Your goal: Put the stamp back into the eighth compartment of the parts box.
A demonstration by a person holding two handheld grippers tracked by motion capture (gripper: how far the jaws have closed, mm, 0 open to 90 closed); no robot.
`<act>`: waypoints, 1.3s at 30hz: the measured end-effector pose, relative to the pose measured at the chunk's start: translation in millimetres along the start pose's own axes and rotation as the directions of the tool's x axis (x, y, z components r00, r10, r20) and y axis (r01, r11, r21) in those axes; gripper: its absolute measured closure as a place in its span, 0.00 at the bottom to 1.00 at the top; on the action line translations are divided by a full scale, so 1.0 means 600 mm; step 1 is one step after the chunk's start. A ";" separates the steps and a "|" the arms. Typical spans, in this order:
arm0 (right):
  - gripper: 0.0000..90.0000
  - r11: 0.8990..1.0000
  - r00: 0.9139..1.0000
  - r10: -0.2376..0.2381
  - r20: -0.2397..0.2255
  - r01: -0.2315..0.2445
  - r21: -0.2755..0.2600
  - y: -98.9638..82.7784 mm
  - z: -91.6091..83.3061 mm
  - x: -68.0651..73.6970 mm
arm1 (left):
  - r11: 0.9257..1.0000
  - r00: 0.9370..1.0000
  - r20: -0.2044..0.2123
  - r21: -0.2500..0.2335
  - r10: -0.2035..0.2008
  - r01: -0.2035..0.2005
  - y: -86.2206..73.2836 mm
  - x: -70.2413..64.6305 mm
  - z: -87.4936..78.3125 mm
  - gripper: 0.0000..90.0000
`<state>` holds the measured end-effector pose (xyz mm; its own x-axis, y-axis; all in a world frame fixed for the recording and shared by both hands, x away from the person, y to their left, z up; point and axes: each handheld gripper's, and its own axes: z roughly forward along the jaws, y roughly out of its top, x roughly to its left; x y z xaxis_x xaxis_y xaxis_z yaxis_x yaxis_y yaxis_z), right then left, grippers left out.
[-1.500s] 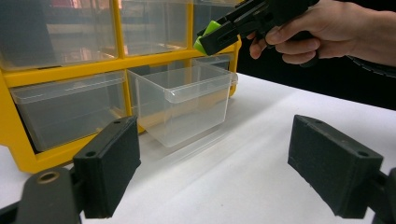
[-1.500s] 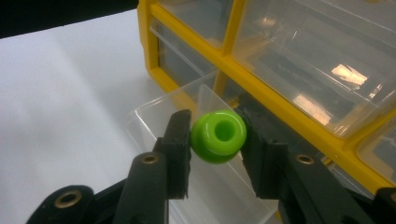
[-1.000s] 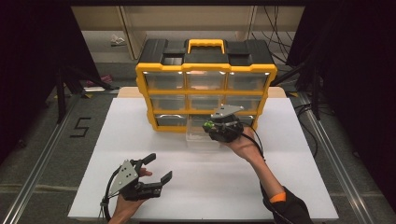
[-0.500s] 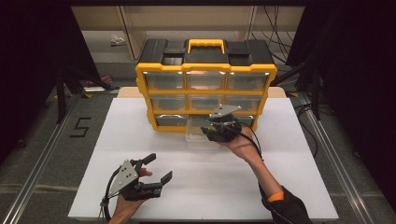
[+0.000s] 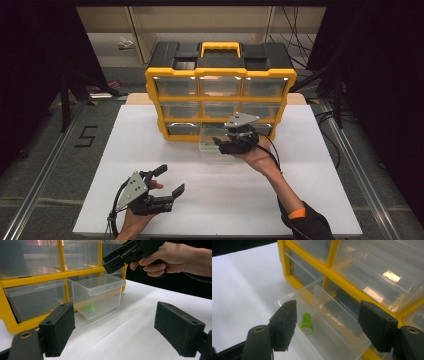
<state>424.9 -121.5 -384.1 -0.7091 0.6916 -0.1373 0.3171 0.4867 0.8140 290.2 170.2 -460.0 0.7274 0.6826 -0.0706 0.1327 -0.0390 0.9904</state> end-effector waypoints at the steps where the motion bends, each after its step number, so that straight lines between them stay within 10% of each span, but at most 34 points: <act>1: 0.35 1.000 1.000 -0.006 -0.003 0.006 -0.008 -0.001 -0.002 0.002 | 1.000 1.000 0.002 -0.003 0.001 -0.001 0.000 0.000 0.000 0.18; 39: 0.28 0.983 0.998 0.002 -0.065 -0.014 -0.183 -0.053 -0.079 0.060 | 1.000 1.000 0.013 0.009 0.005 -0.005 -0.001 -0.001 0.001 0.18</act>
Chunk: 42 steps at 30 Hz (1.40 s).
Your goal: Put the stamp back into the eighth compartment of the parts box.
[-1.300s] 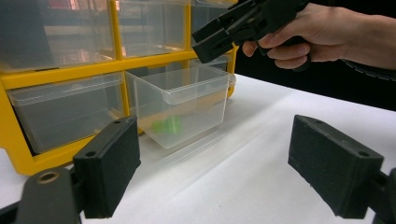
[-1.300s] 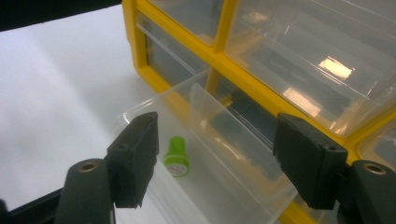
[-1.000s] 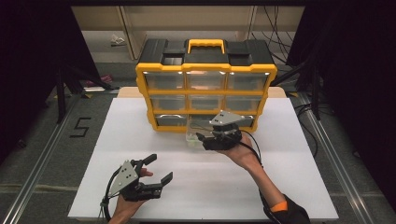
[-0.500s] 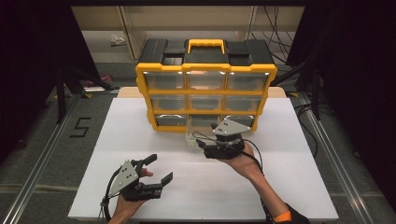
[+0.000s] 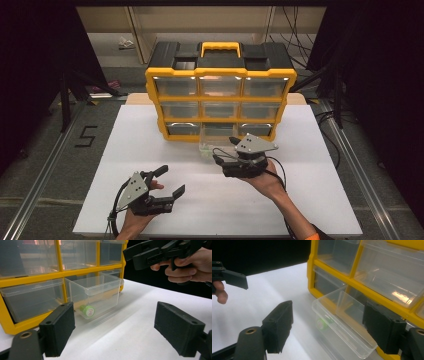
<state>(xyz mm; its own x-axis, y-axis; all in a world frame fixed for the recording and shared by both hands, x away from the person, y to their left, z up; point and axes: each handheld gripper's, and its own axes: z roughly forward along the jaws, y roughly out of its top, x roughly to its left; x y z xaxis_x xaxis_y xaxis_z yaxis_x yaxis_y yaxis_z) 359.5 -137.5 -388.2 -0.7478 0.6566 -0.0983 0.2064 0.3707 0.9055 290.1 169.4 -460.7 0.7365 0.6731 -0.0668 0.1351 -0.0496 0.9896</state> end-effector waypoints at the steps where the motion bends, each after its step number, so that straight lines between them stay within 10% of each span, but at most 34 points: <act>1: 0.28 1.000 1.000 -0.001 0.001 0.001 -0.003 -0.001 -0.002 0.000 | 1.000 1.000 0.000 0.001 0.001 -0.001 0.000 0.000 0.000 0.18; 42: 0.23 0.977 0.995 0.091 -0.033 -0.096 -0.192 -0.027 -0.067 0.005 | 1.000 1.000 -0.004 0.002 0.001 -0.001 0.000 -0.001 -0.002 0.18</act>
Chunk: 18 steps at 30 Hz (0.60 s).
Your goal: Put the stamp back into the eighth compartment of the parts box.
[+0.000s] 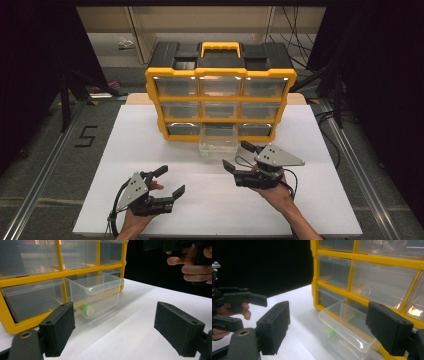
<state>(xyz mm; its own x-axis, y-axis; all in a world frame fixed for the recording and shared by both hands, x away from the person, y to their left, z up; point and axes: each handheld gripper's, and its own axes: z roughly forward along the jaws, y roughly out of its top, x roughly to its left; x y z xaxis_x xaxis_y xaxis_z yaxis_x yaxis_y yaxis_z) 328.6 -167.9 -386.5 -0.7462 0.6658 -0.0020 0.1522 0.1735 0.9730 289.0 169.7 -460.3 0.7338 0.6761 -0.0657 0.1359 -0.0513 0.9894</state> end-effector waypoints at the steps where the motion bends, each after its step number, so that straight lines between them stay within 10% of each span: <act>1: 0.23 1.000 1.000 -0.002 0.001 0.002 -0.002 -0.001 -0.001 0.000 | 1.000 1.000 -0.001 -0.001 0.000 0.000 0.000 0.000 0.000 0.18; 18: 0.21 0.999 1.000 0.007 0.011 -0.007 -0.041 -0.024 -0.034 0.001 | 1.000 1.000 0.001 0.000 0.001 -0.001 0.000 0.000 0.000 0.18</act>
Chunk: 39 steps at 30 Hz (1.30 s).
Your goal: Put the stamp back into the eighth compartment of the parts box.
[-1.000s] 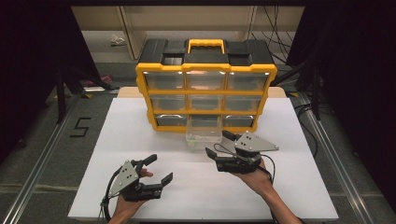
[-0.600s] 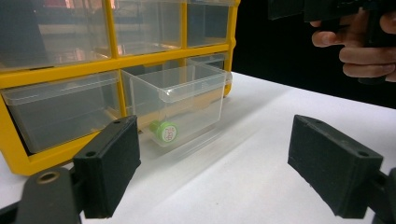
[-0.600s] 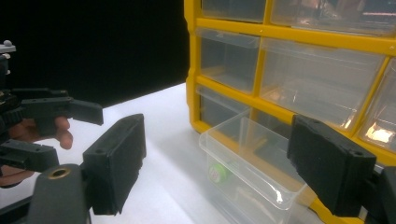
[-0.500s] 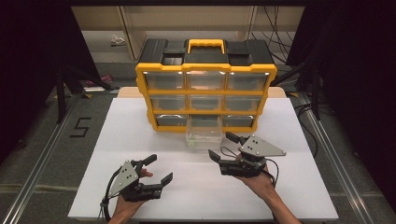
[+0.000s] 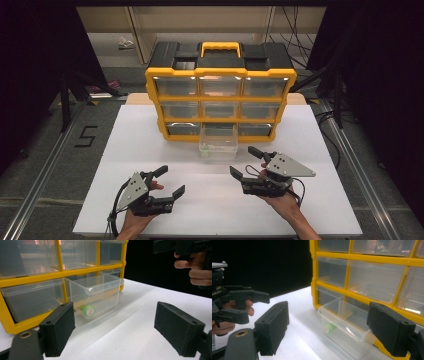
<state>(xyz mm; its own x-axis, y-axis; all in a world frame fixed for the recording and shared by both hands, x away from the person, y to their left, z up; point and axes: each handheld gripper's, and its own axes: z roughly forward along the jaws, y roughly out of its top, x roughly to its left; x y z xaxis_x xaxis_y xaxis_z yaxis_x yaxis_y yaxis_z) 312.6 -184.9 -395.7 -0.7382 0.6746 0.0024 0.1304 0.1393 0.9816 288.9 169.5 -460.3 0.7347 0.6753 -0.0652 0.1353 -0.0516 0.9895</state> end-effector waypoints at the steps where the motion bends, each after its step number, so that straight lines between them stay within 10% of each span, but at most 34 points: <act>1: 0.21 1.000 1.000 0.002 0.002 -0.002 -0.002 -0.002 -0.002 0.000 | 1.000 1.000 -0.001 0.000 0.000 0.000 0.000 0.000 0.000 0.18; 39: 0.20 0.999 0.999 0.028 0.032 -0.027 -0.030 -0.041 -0.041 -0.006 | 1.000 1.000 0.004 -0.002 -0.004 0.004 0.000 -0.001 0.001 0.18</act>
<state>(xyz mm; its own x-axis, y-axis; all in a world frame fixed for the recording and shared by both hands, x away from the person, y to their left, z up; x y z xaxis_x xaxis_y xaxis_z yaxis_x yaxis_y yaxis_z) 296.0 -208.5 -415.0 -0.7126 0.7012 0.0237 0.1304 0.0993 0.9865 288.7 168.9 -460.5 0.7368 0.6725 -0.0695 0.1365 -0.0473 0.9895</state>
